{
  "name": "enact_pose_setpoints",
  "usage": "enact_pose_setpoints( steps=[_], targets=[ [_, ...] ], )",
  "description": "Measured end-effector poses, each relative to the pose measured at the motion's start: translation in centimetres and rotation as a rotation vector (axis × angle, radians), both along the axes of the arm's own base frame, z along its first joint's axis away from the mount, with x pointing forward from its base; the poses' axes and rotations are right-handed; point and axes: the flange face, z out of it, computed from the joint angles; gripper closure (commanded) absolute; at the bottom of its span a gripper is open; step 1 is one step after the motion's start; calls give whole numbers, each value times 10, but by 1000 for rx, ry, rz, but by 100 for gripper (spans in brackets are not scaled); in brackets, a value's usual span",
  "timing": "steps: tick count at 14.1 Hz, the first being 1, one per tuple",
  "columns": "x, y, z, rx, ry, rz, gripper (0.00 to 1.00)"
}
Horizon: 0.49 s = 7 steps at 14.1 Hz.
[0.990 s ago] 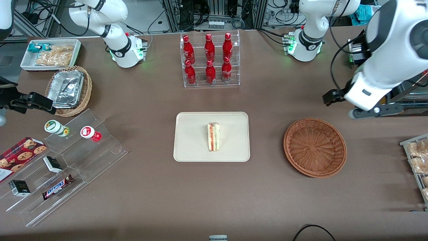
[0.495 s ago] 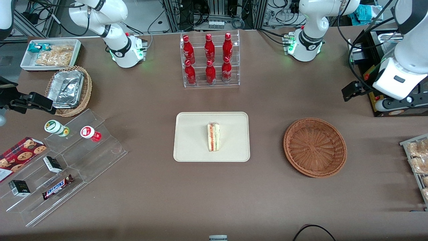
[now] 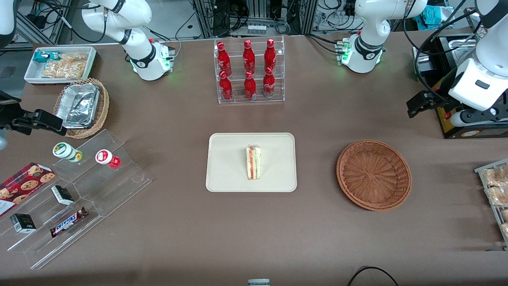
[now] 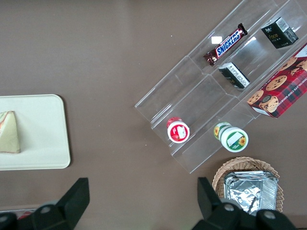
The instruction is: Place sandwich from basket to tray
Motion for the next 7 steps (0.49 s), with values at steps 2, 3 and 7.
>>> enact_pose_setpoints(
  steps=[2,3,7],
  targets=[
    [0,3,2,-6,-3,7,0],
    [1,6,3,-7,-4,13,0],
    [2,16,3,-9,-3,28,0]
  ],
)
